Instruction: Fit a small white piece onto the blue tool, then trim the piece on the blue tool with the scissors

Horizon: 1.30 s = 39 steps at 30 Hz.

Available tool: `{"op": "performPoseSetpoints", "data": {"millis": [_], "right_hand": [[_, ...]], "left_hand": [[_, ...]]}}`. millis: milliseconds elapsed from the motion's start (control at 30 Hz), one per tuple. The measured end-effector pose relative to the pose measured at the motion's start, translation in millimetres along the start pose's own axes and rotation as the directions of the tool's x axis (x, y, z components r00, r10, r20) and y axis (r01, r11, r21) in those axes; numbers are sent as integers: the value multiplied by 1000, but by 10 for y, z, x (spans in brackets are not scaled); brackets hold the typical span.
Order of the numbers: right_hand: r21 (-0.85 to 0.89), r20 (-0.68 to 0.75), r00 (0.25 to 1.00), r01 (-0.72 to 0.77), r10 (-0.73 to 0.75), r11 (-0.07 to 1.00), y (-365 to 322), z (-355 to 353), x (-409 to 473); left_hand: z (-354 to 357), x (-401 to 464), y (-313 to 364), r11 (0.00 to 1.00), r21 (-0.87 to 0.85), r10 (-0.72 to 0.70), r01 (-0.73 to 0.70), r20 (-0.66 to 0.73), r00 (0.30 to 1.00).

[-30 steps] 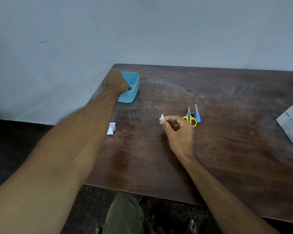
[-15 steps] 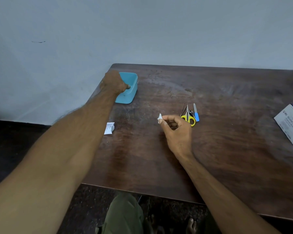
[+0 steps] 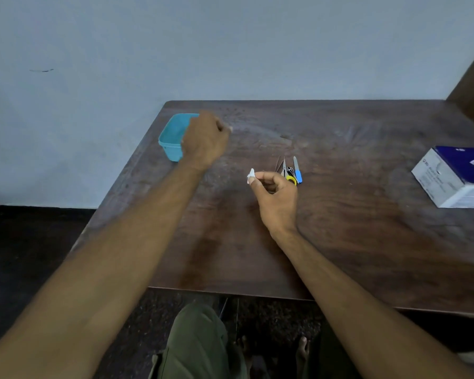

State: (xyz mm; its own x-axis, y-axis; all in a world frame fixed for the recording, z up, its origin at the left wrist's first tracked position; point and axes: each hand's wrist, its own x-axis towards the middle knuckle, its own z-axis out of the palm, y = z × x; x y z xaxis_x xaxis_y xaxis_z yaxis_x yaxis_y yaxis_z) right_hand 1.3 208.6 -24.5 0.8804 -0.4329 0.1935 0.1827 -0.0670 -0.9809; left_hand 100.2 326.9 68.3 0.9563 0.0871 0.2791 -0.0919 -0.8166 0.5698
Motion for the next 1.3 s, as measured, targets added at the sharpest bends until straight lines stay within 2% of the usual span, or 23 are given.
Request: {"op": "performPoseSetpoints", "data": {"millis": [200,433,733,900,967,1067,1133,1200,1300], "right_hand": [[114,-126,988,-76,90,991,-44,-306,66],[150,-206,975,-54,84,987,-47,-646,140],[114,-187,981,-25,46,993,6,-674,107],[129,-182,982,-27,51,991,21,-664,113],[134,-180,982,-24,49,991,21,-667,113],[129,-176,983,-20,43,991,27,-671,118],[127,-173,984,-19,41,992,26,-672,123],[125,-163,986,-19,39,992,30,-670,127],[109,-142,990,-12,27,994,28,-669,117]], "left_hand": [[473,-439,70,997,-22,-67,71,144,987],[782,-630,300,995,10,-100,100,227,969],[863,-562,484,989,103,-123,102,217,968],[872,-572,509,978,209,-67,26,190,980],[873,-576,491,980,199,-70,32,186,980],[884,-551,367,992,18,-128,127,205,970],[898,-571,230,941,-247,-181,232,213,960],[860,-678,151,798,-505,-223,328,259,940],[741,-924,140,587,-704,-208,398,344,916]]}}
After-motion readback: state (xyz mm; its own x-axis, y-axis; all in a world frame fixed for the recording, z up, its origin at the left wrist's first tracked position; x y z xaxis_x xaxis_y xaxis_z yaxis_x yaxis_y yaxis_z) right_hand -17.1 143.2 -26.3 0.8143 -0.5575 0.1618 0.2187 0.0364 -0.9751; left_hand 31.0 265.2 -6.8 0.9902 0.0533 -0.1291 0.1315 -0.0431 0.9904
